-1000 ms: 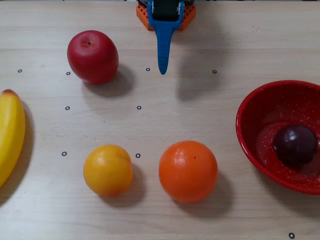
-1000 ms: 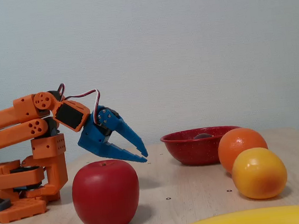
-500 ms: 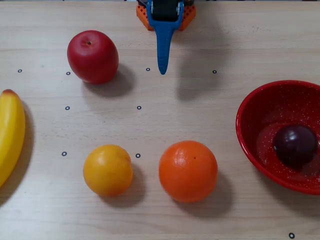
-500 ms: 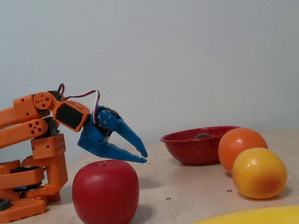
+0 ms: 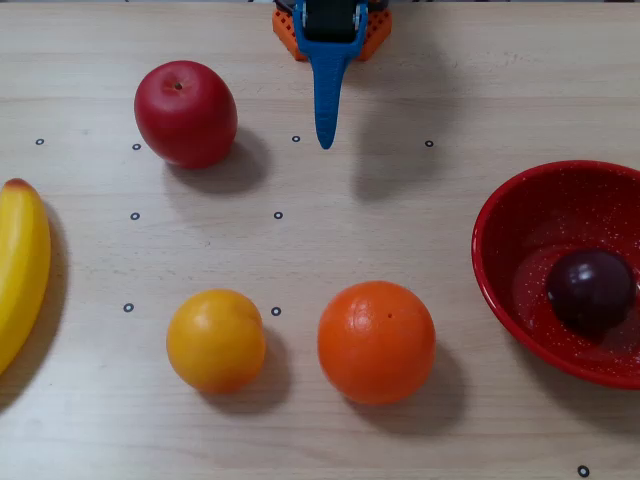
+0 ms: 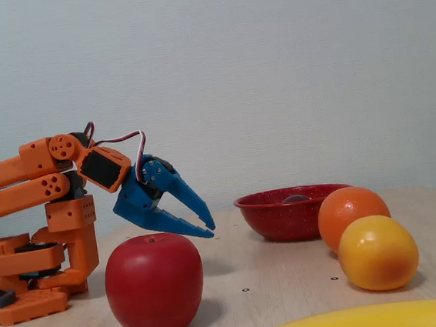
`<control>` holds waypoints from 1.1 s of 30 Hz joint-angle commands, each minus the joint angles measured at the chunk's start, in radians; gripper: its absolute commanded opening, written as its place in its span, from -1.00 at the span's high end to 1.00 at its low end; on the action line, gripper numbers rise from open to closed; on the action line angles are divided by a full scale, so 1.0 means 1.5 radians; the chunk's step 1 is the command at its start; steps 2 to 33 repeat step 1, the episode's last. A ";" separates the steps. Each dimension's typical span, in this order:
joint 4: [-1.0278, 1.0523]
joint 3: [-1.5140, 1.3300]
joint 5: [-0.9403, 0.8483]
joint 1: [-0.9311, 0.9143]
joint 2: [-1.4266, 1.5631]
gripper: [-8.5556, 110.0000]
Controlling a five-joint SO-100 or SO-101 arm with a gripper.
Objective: Put plum in the red bowl.
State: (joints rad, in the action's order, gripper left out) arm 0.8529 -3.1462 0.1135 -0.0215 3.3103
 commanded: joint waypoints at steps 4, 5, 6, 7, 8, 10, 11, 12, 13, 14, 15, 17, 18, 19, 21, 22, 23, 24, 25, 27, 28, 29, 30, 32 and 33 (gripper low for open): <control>0.006 -0.027 0.007 0.004 0.014 0.86; 0.006 -0.027 0.007 0.004 0.014 0.86; 0.006 -0.027 0.007 0.004 0.014 0.86; 0.006 -0.027 0.007 0.004 0.014 0.86; 0.006 -0.027 0.007 0.004 0.014 0.86; 0.006 -0.027 0.007 0.004 0.014 0.86; 0.006 -0.027 0.007 0.004 0.014 0.86; 0.006 -0.027 0.007 0.004 0.014 0.86; 0.006 -0.027 0.007 0.004 0.014 0.86; 0.006 -0.027 0.007 0.004 0.014 0.86; 0.006 -0.027 0.007 0.004 0.014 0.86; 0.006 -0.027 0.007 0.004 0.014 0.86; 0.006 -0.027 0.007 0.004 0.014 0.86; 0.006 -0.027 0.007 0.004 0.014 0.86; 0.006 -0.027 0.007 0.004 0.014 0.86; 0.006 -0.027 0.007 0.004 0.014 0.86; 0.006 -0.027 0.007 0.004 0.014 0.86; 0.006 -0.027 0.007 0.004 0.014 0.86; 0.006 -0.027 0.007 0.004 0.014 0.86; 0.006 -0.027 0.007 0.004 0.014 0.86; 0.006 -0.027 0.007 0.004 0.014 0.86; 0.006 -0.027 0.007 0.004 0.014 0.86; 0.006 -0.027 0.007 0.004 0.014 0.86; 0.006 -0.027 0.007 0.004 0.014 0.86; 0.006 -0.027 0.007 0.004 0.014 0.86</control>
